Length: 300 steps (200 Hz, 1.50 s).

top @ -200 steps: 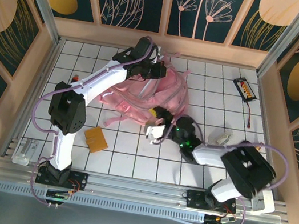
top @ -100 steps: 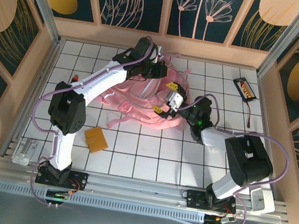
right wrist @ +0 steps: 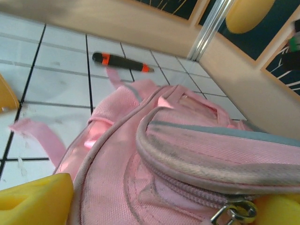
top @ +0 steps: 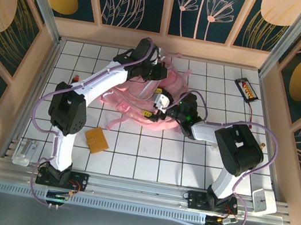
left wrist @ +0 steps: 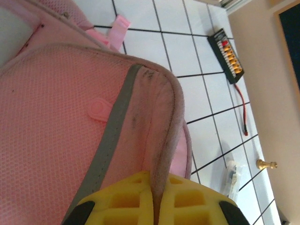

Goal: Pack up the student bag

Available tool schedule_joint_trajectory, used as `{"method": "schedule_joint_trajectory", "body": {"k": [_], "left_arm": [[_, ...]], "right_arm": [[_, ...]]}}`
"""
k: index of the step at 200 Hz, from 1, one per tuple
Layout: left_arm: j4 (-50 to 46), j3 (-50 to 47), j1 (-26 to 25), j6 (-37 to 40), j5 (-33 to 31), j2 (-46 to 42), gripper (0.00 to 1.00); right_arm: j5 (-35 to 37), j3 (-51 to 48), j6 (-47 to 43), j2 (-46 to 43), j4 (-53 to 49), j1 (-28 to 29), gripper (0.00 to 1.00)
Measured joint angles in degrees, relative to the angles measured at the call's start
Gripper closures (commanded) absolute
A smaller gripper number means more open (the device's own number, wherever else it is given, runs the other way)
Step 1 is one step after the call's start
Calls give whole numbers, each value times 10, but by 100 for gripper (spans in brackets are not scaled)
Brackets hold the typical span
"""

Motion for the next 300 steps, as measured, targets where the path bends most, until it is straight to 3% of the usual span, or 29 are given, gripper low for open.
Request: {"method": "schedule_joint_trajectory", "body": {"k": [28,92,132,203,300], "left_arm": [[-38,18,0,9,-15,1,100],[-71,63,-3,30,-38,7,100],[-62,56,-3,27,-50,5,100],[22,-46,20,-96,-20,-59,100],[92,-161,108,-188,74,-140,100]], "right_arm": [[56,4,-90,-4,-49,21,16],[159,-78,-258,-47,-53,61,16],[180,-90,-293,-47,-46,62,15],[266,-105,-339,2,37,107,13],[248,-115,-349,34,104,113,13]]}}
